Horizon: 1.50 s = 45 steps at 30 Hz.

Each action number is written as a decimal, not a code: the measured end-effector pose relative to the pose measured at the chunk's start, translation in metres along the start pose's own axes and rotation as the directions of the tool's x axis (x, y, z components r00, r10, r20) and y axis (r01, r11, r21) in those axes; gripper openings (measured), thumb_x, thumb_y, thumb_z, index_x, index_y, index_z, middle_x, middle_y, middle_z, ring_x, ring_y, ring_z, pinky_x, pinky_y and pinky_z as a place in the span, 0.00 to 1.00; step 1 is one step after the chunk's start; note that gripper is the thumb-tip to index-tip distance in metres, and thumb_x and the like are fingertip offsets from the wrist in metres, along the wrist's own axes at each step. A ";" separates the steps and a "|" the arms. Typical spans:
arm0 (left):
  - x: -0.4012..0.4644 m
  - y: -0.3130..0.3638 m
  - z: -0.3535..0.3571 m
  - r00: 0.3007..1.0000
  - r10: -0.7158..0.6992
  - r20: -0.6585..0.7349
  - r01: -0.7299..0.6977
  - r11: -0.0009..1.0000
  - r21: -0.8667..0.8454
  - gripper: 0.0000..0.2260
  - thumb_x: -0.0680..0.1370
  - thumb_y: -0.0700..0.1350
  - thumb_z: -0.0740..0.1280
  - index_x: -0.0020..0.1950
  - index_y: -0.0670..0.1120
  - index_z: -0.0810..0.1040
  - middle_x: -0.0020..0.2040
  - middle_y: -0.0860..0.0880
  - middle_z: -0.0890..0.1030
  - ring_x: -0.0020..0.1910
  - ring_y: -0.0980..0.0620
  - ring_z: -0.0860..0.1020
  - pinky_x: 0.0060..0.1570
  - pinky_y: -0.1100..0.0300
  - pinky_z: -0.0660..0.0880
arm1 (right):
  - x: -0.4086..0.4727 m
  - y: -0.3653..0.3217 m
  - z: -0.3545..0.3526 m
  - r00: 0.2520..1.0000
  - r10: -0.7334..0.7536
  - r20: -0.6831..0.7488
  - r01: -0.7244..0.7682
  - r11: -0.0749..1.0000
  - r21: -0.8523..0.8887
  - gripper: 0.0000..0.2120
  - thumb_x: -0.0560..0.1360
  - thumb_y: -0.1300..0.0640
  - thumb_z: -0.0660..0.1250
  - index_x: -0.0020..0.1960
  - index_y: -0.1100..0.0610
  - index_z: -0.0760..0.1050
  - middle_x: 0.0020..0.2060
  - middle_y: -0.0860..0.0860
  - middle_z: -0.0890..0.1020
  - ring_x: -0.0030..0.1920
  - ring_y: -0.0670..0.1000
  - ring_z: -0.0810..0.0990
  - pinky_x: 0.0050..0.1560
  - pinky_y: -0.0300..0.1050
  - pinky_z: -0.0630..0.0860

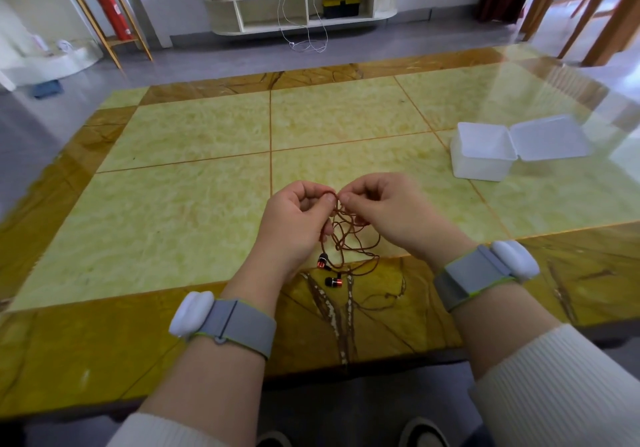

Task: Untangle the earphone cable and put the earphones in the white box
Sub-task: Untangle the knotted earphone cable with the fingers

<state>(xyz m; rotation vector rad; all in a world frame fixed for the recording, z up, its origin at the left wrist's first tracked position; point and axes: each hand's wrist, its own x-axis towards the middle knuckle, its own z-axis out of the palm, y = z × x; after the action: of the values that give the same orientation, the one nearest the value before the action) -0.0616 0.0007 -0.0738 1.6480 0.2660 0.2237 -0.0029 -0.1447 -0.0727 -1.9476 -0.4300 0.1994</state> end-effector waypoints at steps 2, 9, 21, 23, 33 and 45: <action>-0.001 0.001 0.000 1.000 -0.007 0.026 0.008 0.999 -0.037 0.02 0.79 0.36 0.66 0.49 0.41 0.78 0.37 0.42 0.80 0.27 0.50 0.75 0.26 0.59 0.72 | 0.001 0.001 0.002 1.000 0.017 -0.018 -0.018 1.000 -0.014 0.04 0.78 0.55 0.68 0.46 0.53 0.81 0.34 0.51 0.83 0.35 0.47 0.81 0.42 0.49 0.81; -0.003 0.002 -0.001 0.994 -0.025 0.109 0.028 0.999 -0.026 0.03 0.78 0.35 0.66 0.48 0.42 0.79 0.36 0.48 0.83 0.27 0.54 0.76 0.26 0.62 0.69 | 0.007 0.003 -0.004 0.962 0.132 -0.238 -0.121 0.991 0.063 0.06 0.81 0.56 0.61 0.46 0.52 0.75 0.34 0.48 0.82 0.35 0.50 0.81 0.44 0.52 0.80; -0.001 0.001 -0.003 0.999 -0.010 0.040 0.011 1.000 -0.027 0.03 0.79 0.36 0.67 0.48 0.42 0.80 0.35 0.48 0.82 0.29 0.52 0.74 0.33 0.62 0.76 | 0.001 -0.002 -0.005 0.991 -0.006 -0.133 -0.001 0.998 -0.056 0.05 0.79 0.53 0.65 0.47 0.51 0.80 0.36 0.47 0.82 0.40 0.49 0.82 0.43 0.44 0.79; 0.000 0.000 -0.003 0.999 -0.014 0.035 0.015 1.000 -0.017 0.04 0.79 0.37 0.67 0.48 0.43 0.80 0.35 0.48 0.82 0.31 0.51 0.76 0.36 0.61 0.78 | 0.004 -0.001 -0.008 0.958 0.063 -0.279 -0.068 0.998 -0.007 0.05 0.79 0.53 0.63 0.47 0.49 0.77 0.38 0.47 0.82 0.41 0.51 0.82 0.44 0.48 0.80; -0.002 0.000 -0.001 0.999 -0.001 0.050 0.003 0.999 -0.040 0.03 0.78 0.36 0.67 0.49 0.41 0.80 0.34 0.49 0.82 0.30 0.52 0.77 0.36 0.56 0.78 | -0.001 0.000 -0.002 0.989 -0.134 0.059 0.141 0.983 -0.118 0.06 0.77 0.55 0.67 0.50 0.49 0.83 0.41 0.46 0.85 0.44 0.46 0.83 0.49 0.45 0.80; -0.002 0.002 0.000 0.998 -0.010 0.055 0.014 0.997 -0.081 0.04 0.79 0.36 0.66 0.48 0.42 0.79 0.34 0.48 0.81 0.27 0.53 0.76 0.26 0.61 0.73 | 0.000 0.000 -0.002 0.990 -0.129 -0.051 0.121 0.983 -0.138 0.06 0.77 0.52 0.67 0.53 0.50 0.81 0.38 0.45 0.81 0.38 0.46 0.80 0.42 0.41 0.77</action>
<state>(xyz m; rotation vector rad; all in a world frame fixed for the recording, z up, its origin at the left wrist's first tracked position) -0.0636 -0.0006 -0.0715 1.5695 0.2229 0.1782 -0.0021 -0.1466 -0.0717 -2.0453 -0.5362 0.0318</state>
